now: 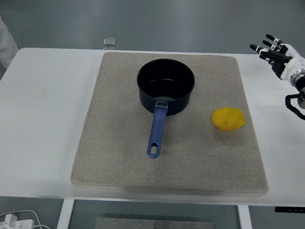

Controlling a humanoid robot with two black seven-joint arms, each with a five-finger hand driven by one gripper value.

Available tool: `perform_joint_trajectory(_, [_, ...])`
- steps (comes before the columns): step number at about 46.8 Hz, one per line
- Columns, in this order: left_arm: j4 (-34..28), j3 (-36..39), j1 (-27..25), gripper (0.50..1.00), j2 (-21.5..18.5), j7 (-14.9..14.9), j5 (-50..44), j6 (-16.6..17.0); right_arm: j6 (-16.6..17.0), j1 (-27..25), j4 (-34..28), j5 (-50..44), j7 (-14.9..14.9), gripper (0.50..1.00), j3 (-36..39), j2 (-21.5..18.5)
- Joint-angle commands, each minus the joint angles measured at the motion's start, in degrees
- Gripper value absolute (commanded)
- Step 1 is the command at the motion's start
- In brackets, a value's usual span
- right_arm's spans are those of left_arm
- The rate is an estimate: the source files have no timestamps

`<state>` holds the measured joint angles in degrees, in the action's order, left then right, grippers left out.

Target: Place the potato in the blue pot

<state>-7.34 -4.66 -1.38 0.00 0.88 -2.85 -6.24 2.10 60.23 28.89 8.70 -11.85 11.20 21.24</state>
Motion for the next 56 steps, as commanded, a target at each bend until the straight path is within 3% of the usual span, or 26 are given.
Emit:
perform_joint_trajectory(1, [-0.05, 0.0, -0.02, 1.0, 0.0, 0.0, 0.03, 0.0, 0.1, 0.07, 0.2, 0.0, 0.07, 0.954, -0.21, 0.21])
perform_joint_trajectory(17, [-0.05, 0.0, -0.02, 1.0, 0.0, 0.0, 0.03, 0.0, 1.15, 2.35, 6.87, -4.38, 0.33, 0.954, -0.39, 4.77])
perform_joint_trajectory(32, [0.04, 0.0, 0.06, 1.0, 0.0, 0.0, 0.03, 0.0, 0.45, 3.05, 27.61, -19.49, -0.37, 0.954, 0.49, 16.9])
perform_joint_trajectory(39, [0.04, 0.0, -0.02, 1.0, 0.0, 0.0, -0.05, 0.0, -0.08, 2.97, 33.94, -29.42, -0.54, 0.954, 0.49, 21.82])
perform_joint_trajectory(49, [-0.05, 0.0, -0.02, 1.0, 0.0, 0.0, 0.03, 0.0, 0.18, 2.18, 40.71, -41.83, -4.41, 0.954, -0.3, 27.1])
perform_joint_trajectory(56, [0.04, 0.0, -0.02, 1.0, 0.0, 0.0, -0.05, 0.0, 0.45, 1.04, 43.52, -46.04, -5.64, 0.952, -0.57, 28.24])
